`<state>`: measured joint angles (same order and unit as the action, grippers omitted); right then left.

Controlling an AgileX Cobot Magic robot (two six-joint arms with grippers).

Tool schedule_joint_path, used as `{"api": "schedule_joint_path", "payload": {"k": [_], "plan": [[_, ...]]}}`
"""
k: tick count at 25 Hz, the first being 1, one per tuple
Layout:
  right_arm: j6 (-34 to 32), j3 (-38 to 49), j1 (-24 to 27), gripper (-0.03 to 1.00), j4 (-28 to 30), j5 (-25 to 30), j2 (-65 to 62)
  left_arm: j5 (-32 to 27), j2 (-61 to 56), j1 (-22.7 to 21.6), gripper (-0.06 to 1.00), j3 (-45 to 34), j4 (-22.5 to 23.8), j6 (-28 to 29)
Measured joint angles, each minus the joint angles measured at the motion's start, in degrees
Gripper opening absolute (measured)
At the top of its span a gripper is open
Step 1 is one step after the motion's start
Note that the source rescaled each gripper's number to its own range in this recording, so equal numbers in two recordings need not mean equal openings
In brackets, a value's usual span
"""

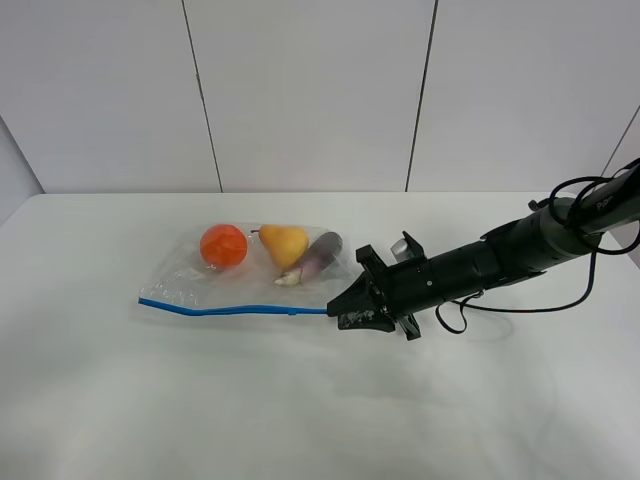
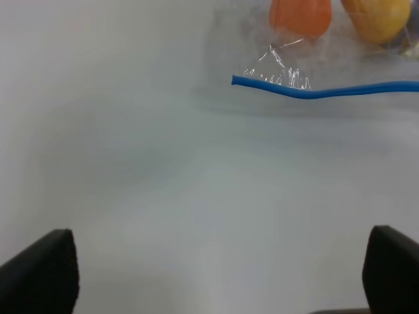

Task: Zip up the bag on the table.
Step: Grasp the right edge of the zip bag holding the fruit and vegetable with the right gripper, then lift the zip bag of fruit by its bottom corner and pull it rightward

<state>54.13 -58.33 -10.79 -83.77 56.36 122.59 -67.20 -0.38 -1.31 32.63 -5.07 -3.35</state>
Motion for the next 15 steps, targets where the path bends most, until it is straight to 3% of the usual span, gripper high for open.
{"api": "schedule_joint_path", "payload": {"k": [4,10,15], "plan": [[0.0,0.0,0.0,0.32,-0.2,0.0,0.0,0.0,0.0,0.0,1.0,0.0,0.0,0.0],[0.0,0.0,0.0,0.01,-0.4,-0.1,0.0,0.0,0.0,0.0,1.0,0.0,0.0,0.0],[0.0,0.0,0.0,0.0,-0.6,-0.2,0.0,0.0,0.0,0.0,1.0,0.0,0.0,0.0]]}}
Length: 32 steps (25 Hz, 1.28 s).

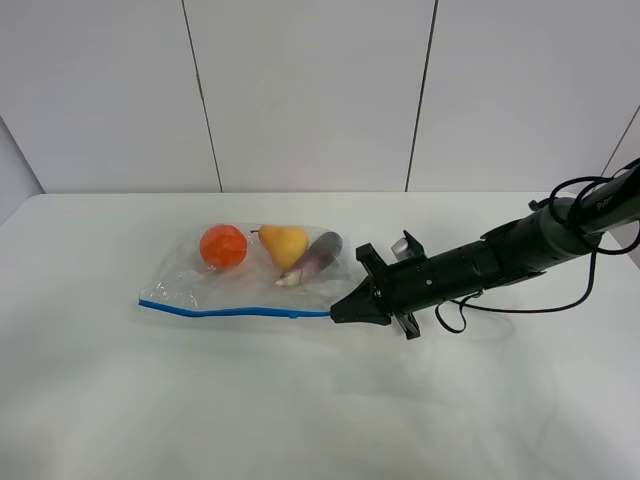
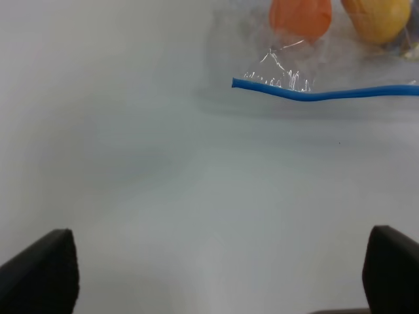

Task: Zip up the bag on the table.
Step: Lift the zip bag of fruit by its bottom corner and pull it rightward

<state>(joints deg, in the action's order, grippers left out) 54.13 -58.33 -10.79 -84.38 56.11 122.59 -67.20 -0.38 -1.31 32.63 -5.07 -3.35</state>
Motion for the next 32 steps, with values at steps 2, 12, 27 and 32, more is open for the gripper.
{"api": "schedule_joint_path", "payload": {"k": [2,12,27,32], "plan": [[0.0,0.0,0.0,0.0,0.0,0.0,0.0,0.0,0.0,0.0,1.0,0.0,0.0,0.0],[2.3,0.0,0.0,0.0,-2.7,4.9,0.0,0.0,0.0,0.0,1.0,0.0,0.1,0.0],[5.5,0.0,0.0,0.0,-6.3,9.6,0.0,0.0,0.0,0.0,1.0,0.0,0.1,0.0],[5.5,0.0,0.0,0.0,-6.3,9.6,0.0,0.0,0.0,0.0,1.0,0.0,0.1,0.0]]}}
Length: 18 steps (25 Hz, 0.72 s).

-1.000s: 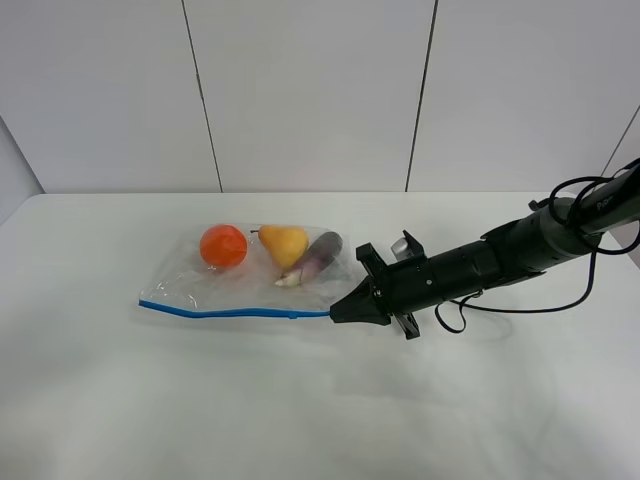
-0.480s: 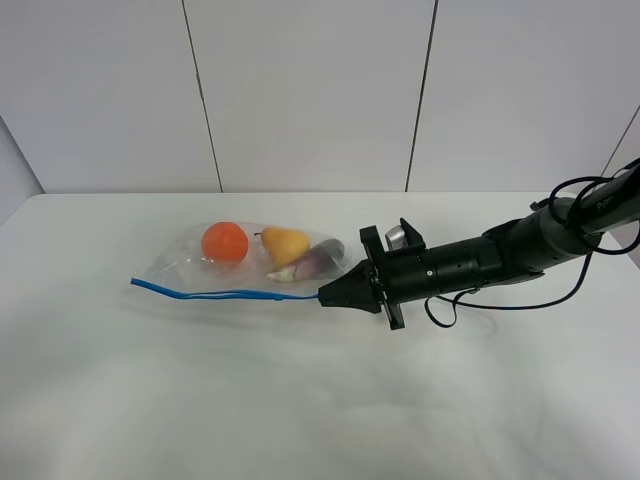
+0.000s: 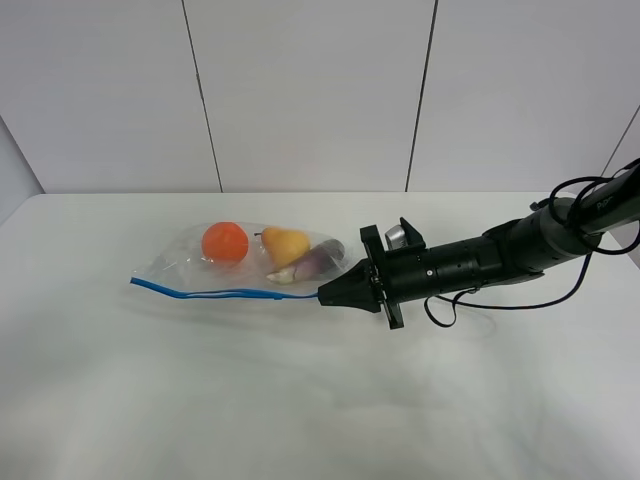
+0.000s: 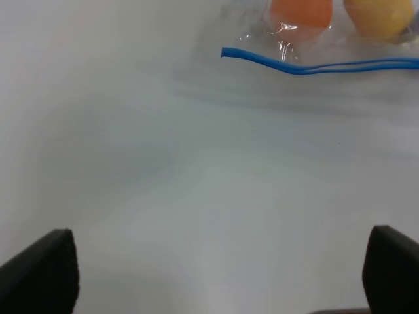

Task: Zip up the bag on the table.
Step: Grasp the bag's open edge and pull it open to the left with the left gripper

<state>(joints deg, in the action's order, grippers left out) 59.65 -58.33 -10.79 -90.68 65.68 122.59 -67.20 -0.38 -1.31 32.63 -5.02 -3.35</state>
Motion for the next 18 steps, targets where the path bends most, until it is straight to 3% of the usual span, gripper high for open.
{"api": "schedule_joint_path", "payload": {"k": [12,18], "plan": [[0.0,0.0,0.0,0.0,0.0,0.0,0.0,1.8,0.6,0.0,1.0,1.7,0.0,0.0],[0.0,0.0,0.0,0.0,0.0,0.0,0.0,6.9,13.9,0.0,1.0,8.3,-0.1,-0.8]]}}
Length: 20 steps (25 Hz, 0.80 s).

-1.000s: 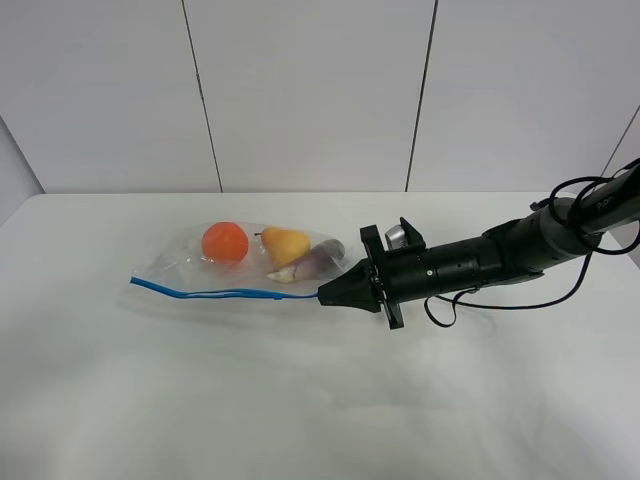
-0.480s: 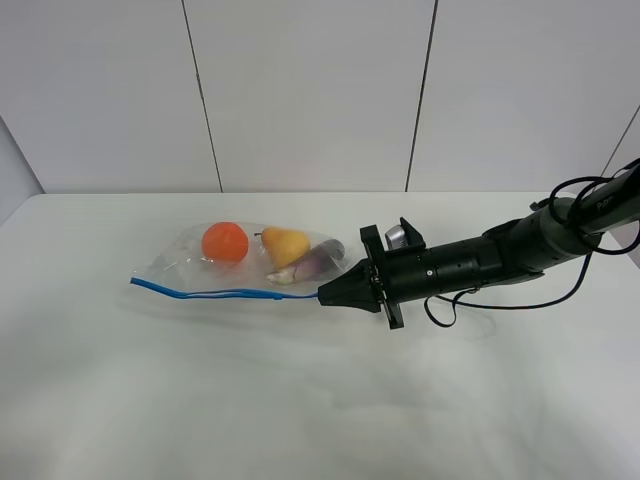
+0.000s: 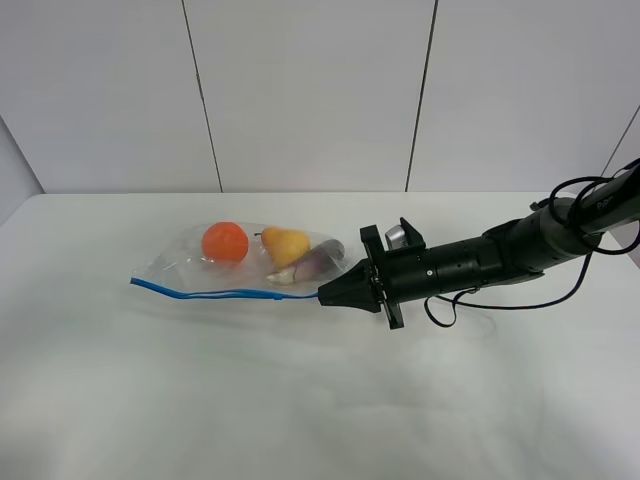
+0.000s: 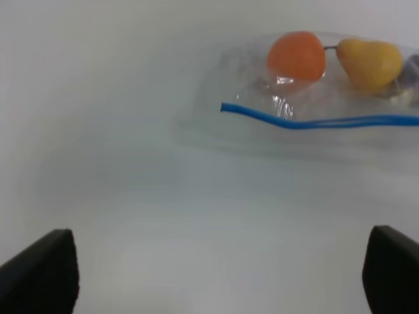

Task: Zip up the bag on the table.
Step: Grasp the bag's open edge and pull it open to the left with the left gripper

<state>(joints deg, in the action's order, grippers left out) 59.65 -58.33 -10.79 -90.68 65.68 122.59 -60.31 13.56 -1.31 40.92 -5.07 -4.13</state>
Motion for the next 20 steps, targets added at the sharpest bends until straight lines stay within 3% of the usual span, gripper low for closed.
{"api": "schedule_joint_path", "payload": {"k": [5,9,13,17,20], "plan": [[0.0,0.0,0.0,0.0,0.0,0.0,0.0,7.4,14.4,0.0,1.0,5.0,0.0,-4.1],[0.0,0.0,0.0,0.0,-0.1,0.0,0.0,14.2,23.1,0.0,1.0,7.0,0.0,-15.2],[0.0,0.0,0.0,0.0,-0.2,0.0,0.0,22.3,29.3,0.0,1.0,7.2,0.0,-37.6],[0.0,0.0,0.0,0.0,-0.2,0.0,0.0,26.7,33.4,0.0,1.0,7.3,0.0,-64.2],[0.0,0.0,0.0,0.0,-0.2,0.0,0.0,27.3,35.6,0.0,1.0,7.3,-3.1,-76.5]]}}
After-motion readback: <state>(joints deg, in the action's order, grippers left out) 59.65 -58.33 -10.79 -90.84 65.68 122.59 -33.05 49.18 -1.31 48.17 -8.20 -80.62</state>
